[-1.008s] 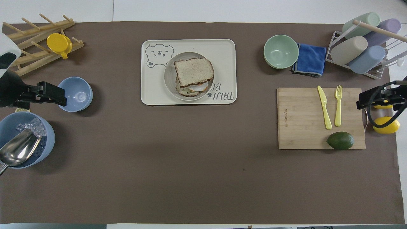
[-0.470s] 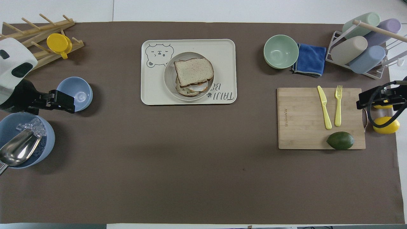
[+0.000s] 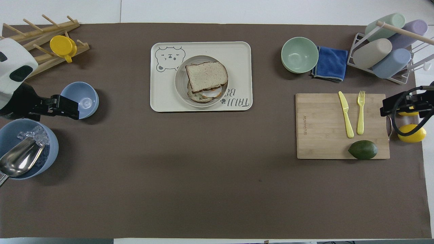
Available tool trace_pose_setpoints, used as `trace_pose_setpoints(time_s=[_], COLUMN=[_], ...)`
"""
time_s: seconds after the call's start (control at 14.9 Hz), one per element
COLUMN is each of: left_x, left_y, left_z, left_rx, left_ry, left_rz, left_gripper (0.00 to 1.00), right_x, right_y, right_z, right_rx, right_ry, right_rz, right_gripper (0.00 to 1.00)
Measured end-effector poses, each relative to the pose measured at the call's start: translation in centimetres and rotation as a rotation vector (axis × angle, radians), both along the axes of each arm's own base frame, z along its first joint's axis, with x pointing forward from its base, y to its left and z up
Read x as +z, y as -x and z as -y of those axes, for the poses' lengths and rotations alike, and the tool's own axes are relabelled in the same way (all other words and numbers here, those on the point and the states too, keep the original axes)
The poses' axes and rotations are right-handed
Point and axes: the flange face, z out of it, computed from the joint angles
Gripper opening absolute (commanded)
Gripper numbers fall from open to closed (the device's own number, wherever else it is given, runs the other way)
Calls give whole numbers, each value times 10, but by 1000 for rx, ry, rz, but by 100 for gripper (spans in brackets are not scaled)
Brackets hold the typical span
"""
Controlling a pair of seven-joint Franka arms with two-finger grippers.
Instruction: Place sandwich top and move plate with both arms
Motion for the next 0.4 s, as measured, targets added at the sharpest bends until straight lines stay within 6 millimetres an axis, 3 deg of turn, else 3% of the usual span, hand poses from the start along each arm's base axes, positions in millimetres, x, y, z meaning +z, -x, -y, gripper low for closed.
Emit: trace_pose_setpoints(time_s=[0.4], left_x=[3], left_y=[0], left_z=[1], left_rx=[-1], left_ry=[1], left_rz=[6], left_gripper=[100], right_x=[0], right_y=[0], right_z=[0], right_rx=[0], right_ry=[0], right_rz=[0], right_gripper=[100])
